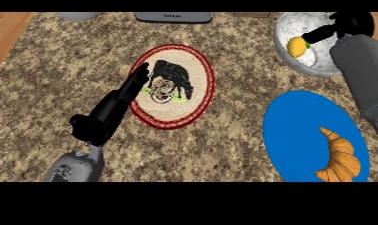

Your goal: Pick the lemon from the plate and place it in the bowl

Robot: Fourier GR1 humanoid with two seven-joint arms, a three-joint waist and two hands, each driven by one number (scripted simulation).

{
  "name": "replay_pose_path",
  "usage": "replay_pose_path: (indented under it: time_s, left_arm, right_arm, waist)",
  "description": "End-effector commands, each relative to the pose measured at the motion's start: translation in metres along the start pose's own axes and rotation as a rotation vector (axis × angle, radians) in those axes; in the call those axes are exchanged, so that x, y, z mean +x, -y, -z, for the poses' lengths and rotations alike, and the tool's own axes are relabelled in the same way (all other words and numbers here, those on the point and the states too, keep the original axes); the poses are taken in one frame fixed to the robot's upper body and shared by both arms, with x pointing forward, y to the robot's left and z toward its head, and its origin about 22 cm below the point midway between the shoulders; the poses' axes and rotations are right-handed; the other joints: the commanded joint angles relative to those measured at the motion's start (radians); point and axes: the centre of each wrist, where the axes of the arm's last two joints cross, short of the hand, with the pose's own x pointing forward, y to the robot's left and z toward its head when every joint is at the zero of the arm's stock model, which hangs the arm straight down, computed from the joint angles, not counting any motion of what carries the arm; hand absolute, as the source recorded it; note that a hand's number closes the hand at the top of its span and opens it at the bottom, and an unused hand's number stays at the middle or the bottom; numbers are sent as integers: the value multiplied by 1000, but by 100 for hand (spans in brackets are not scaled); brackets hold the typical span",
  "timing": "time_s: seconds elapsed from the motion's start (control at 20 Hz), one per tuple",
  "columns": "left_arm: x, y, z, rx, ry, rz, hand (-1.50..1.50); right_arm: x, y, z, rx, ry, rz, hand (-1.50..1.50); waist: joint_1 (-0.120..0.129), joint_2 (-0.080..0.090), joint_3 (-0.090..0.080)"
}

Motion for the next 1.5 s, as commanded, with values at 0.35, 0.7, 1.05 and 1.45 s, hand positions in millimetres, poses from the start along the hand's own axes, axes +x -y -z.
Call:
replay_pose_path:
  time_s: [0.35, 0.7, 1.05, 1.45]
  left_arm:
    - [-7, 3, -1, 17, -1, 3, 0]
    - [-14, -8, -11, 44, -24, 8, 0]
    - [-10, -2, -10, 43, -39, -5, 0]
    - [-15, -2, -26, 68, -25, -8, 0]
  right_arm:
    - [-21, 25, 12, -319, -68, 352, -150]
    - [-95, 43, 18, -338, -145, 495, -150]
    - [-171, 90, 12, -446, -138, 590, -150]
    - [-281, 100, -35, -361, -140, 629, -150]
  waist:
    - [-6, -2, 0]
    - [-43, -16, -1]
    - [-55, -21, -2]
    - [-55, -22, -2]
